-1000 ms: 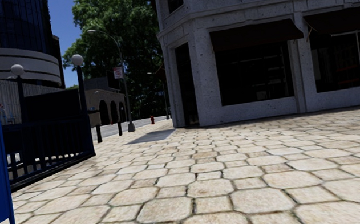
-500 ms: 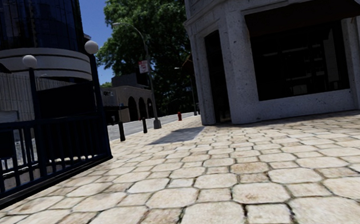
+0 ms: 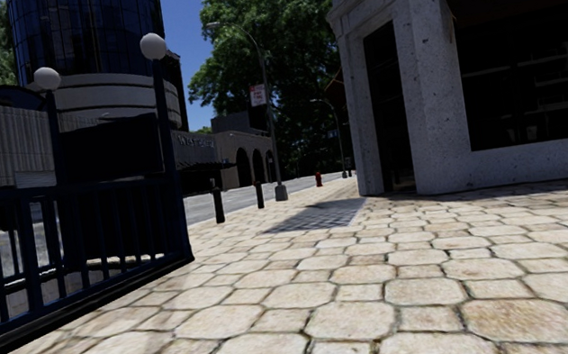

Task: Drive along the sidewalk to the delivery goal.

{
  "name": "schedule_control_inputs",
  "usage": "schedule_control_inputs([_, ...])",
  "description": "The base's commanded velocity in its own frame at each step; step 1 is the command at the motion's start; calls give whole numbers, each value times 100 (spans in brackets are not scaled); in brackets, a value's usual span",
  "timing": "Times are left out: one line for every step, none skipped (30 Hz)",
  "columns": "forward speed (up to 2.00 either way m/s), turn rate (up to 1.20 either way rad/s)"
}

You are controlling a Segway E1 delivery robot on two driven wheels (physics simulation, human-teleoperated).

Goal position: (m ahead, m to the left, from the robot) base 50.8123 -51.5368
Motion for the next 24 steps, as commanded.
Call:
schedule_control_inputs([200, 0])
schedule_control_inputs([200, 0])
schedule_control_inputs([200, 0])
schedule_control_inputs([200, 0])
schedule_control_inputs([200, 0])
schedule_control_inputs([200, 0])
schedule_control_inputs([200, 0])
schedule_control_inputs([200, 0])
schedule_control_inputs([200, 0])
schedule_control_inputs([200, 0])
schedule_control_inputs([200, 0])
schedule_control_inputs([200, 0])
schedule_control_inputs([200, 0])
schedule_control_inputs([200, 0])
schedule_control_inputs([200, 0])
schedule_control_inputs([200, 0])
schedule_control_inputs([200, 0])
schedule_control_inputs([200, 0])
schedule_control_inputs([200, 0])
schedule_control_inputs([200, 0])
schedule_control_inputs([200, 0])
schedule_control_inputs([200, 0])
schedule_control_inputs([200, 0])
schedule_control_inputs([200, 0])
